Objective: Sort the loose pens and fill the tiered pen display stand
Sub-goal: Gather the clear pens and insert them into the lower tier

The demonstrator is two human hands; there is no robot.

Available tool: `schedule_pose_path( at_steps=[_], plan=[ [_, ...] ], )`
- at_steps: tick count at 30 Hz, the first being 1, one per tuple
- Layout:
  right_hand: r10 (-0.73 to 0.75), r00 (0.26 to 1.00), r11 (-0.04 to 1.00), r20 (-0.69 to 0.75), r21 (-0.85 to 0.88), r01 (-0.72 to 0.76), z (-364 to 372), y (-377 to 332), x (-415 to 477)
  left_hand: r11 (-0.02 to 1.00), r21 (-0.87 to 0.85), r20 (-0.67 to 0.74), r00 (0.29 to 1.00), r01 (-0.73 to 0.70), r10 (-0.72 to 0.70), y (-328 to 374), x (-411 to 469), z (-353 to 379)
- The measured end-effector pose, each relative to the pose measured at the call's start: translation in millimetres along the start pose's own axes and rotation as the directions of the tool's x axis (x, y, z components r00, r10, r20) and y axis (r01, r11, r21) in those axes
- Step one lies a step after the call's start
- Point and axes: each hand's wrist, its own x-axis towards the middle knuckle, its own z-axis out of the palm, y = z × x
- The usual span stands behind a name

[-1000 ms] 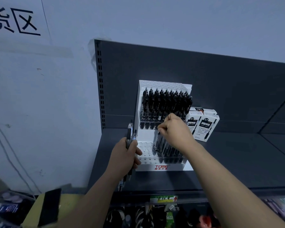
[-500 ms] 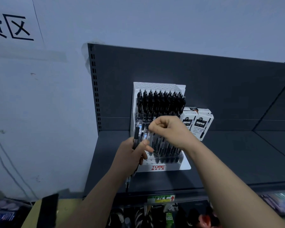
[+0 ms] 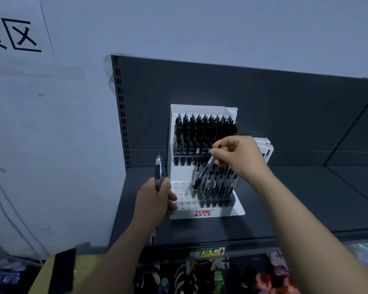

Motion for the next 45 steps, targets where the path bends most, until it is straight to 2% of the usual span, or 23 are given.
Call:
schedule_pose_path(
  at_steps=[2, 5, 10, 16, 21, 24, 28, 31, 35, 37, 40, 43, 45],
  plan=[
    [-0.073, 0.996, 0.987, -0.057, -0.148, 0.063, 0, 6, 3, 0.993, 0.122, -0.026, 1.0, 0.0, 0.004, -8, 4, -3],
    [-0.14, 0.99, 0.94, -0.035, -0.32, 0.121, 8, 12, 4, 0.995, 0.082, -0.008, 0.998, 0.064, -0.063, -13, 7, -4],
    [-0.141, 0.985, 0.872, 0.101, -0.458, 0.172, 25, 14, 2, 0.995, 0.012, 0.034, 0.994, 0.099, -0.1, -9, 3, -3],
    [-0.118, 0.953, 0.753, 0.281, -0.6, 0.27, 33, 8, 5, 1.0, 0.002, 0.095, 0.995, 0.02, -0.02, -5, 1, -6],
    [-0.097, 0.978, 0.797, 0.183, -0.575, 0.186, 35, 16, 7, 0.992, -0.121, 0.084, 0.996, 0.037, -0.027, -1, 1, -9],
    [-0.106, 0.98, 0.811, 0.166, -0.557, 0.182, 37, 14, 7, 0.987, -0.139, 0.106, 0.993, 0.075, -0.061, -1, 2, -9],
    [-0.092, 0.979, 0.835, 0.18, -0.521, 0.174, 37, 16, 6, 0.999, -0.003, 0.141, 0.989, 0.036, -0.036, -5, 3, -10],
    [-0.171, 0.973, 0.837, 0.153, -0.498, 0.226, 36, 15, 2, 0.999, -0.04, 0.188, 0.982, 0.033, -0.025, -3, 2, -8],
    [-0.169, 0.945, 0.885, 0.278, -0.38, 0.27, 38, 2, -9, 0.996, -0.08, 0.234, 0.971, -0.032, 0.05, 6, 2, -4],
    [-0.133, 0.936, 0.922, 0.325, -0.305, 0.237, 39, -1, -13, 0.995, -0.085, 0.269, 0.96, -0.061, 0.082, 10, 2, -1],
    [-0.064, 0.948, 0.97, 0.312, -0.205, 0.132, 37, -2, -15, 0.993, -0.078, 0.254, 0.962, -0.088, 0.105, 12, 1, 2],
    [-0.021, 0.971, 0.99, 0.24, -0.134, 0.054, 31, -1, -16, 0.994, -0.054, 0.233, 0.966, -0.099, 0.109, 9, 3, 1],
    [-0.018, 0.987, 0.994, 0.157, -0.106, 0.035, 27, 0, -15, 0.996, -0.014, 0.268, 0.959, -0.089, 0.089, 6, 3, -1]
  ],
)
